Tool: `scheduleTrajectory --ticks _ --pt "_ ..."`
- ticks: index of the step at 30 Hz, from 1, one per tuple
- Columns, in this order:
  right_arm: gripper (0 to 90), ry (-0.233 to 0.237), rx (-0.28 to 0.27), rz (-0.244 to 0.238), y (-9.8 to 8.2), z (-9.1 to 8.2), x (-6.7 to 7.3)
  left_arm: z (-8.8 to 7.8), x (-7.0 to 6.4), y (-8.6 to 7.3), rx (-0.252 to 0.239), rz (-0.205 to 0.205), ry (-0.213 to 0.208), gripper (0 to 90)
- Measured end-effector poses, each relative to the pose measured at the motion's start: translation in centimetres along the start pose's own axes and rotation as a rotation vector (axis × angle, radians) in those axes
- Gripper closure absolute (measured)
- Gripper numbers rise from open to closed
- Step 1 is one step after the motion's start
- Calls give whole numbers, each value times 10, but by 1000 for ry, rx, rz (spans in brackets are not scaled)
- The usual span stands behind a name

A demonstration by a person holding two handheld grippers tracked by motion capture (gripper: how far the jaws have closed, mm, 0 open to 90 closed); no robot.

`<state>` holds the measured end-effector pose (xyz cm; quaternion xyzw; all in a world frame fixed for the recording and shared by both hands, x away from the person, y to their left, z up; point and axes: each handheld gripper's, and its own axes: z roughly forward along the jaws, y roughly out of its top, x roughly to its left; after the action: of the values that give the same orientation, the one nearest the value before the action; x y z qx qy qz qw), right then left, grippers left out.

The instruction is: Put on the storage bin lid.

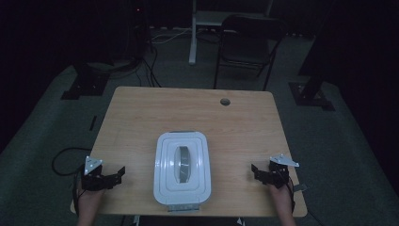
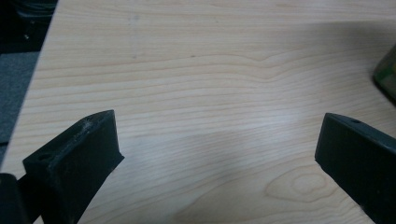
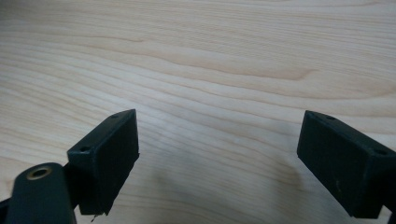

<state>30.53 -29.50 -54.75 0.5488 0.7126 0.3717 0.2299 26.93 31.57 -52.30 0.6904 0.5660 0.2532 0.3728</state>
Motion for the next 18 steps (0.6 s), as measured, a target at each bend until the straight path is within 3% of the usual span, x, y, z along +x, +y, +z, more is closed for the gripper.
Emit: scheduleTrajectory --ticks 11,18 --pt "126 -56 19 42 -3 -4 -8 1 -2 -5 51 17 0 6" --pt "126 -88 14 69 -6 -8 -15 -4 1 -11 55 -3 26 6"
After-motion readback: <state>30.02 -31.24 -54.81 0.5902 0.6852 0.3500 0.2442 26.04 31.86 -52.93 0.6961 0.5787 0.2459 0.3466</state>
